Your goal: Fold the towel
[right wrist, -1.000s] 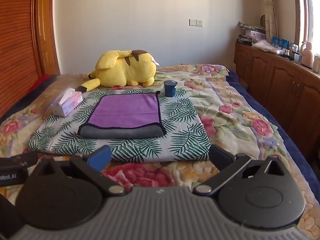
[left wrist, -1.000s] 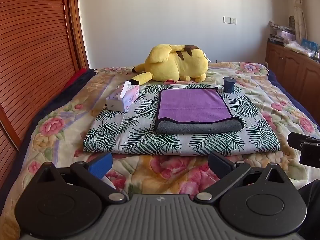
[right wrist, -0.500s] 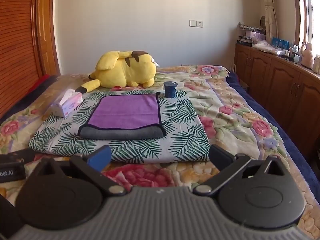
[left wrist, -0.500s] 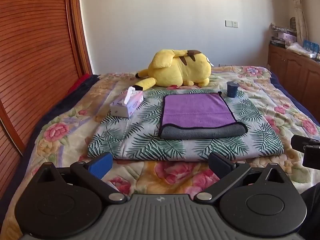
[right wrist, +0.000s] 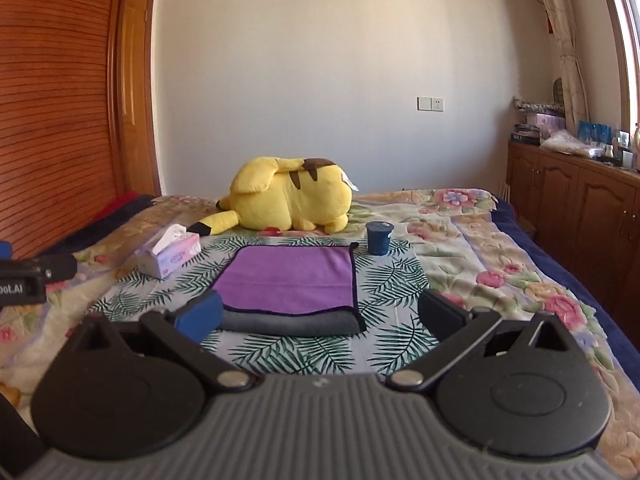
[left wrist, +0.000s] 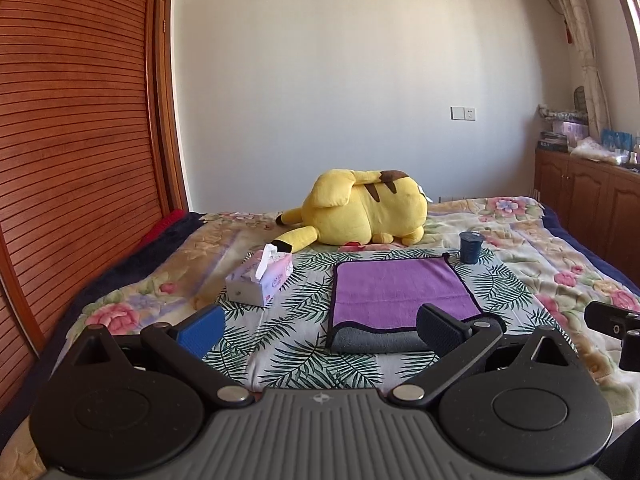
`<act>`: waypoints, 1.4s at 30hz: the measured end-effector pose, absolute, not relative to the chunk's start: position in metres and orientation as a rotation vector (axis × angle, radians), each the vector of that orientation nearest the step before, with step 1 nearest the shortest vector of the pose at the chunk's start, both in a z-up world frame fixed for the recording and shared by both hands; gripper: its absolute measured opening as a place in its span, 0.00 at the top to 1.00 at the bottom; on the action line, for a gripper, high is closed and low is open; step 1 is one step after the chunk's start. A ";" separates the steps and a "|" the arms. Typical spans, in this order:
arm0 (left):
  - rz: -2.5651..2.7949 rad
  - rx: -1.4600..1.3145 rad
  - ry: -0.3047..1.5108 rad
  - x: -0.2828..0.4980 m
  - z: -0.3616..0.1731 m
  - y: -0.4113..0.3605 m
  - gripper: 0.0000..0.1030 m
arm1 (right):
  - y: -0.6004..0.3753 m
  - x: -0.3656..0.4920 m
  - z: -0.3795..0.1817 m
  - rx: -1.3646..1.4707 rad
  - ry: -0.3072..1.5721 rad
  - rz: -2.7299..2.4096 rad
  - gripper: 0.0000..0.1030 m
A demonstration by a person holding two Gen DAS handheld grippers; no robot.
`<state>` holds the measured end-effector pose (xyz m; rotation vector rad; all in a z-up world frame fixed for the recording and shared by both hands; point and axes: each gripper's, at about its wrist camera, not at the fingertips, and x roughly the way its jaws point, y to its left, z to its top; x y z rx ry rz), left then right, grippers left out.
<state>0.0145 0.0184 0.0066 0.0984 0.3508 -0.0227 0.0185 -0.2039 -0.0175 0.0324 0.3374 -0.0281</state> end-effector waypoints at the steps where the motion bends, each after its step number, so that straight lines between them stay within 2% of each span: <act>1: -0.024 0.101 0.347 0.016 0.004 0.020 0.16 | -0.205 0.021 -0.019 0.036 0.342 -0.029 0.00; 42: -0.015 0.110 0.325 0.015 0.002 0.028 0.16 | -0.216 0.018 -0.026 0.056 0.333 -0.050 0.00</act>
